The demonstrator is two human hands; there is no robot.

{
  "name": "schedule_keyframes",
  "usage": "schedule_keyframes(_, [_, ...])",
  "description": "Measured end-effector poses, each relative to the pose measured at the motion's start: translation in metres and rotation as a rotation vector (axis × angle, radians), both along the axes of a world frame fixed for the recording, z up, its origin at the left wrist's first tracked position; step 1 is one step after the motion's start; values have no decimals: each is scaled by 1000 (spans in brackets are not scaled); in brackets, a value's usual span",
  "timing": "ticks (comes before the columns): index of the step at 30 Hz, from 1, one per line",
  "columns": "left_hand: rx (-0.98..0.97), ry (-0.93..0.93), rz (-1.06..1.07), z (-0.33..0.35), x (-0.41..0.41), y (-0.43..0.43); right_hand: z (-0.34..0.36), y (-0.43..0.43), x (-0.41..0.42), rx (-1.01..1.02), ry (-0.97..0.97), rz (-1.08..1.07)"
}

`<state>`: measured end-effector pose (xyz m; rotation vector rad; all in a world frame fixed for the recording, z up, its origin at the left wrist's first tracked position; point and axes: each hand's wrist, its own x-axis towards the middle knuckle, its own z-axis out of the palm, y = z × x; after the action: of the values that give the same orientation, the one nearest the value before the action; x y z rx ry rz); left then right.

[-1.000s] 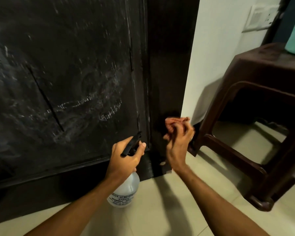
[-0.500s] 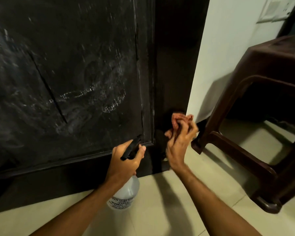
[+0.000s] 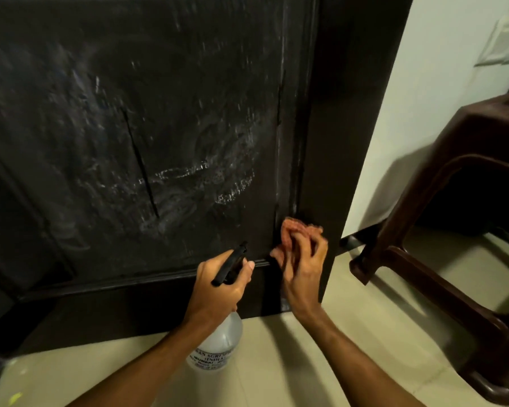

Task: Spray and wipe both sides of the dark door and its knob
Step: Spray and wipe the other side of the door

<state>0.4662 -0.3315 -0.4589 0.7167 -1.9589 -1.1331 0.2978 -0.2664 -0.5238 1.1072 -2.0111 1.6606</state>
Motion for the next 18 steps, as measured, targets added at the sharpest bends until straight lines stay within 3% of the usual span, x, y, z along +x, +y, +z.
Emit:
schedule_keyframes(3, [6,20,32,8,9,-7,49,-21,1,-102,113,-48])
schedule_keyframes(6, [20,46,68,32,18,-11,46,-19,16,-36,187,-23])
schedule_keyframes(8, [51,37,79,45,16,-10,32,-10,23,22,111,-16])
schedule_keyframes(11, [47,81,94,93,22,-16,93,-24,21,-126,140,7])
schedule_keyframes(14, [11,113,127,139,28,-26,183,-56,26,-203,353,55])
schedule_keyframes(18, [0,142,177,171,31,-29,191,-63,34,18,622,41])
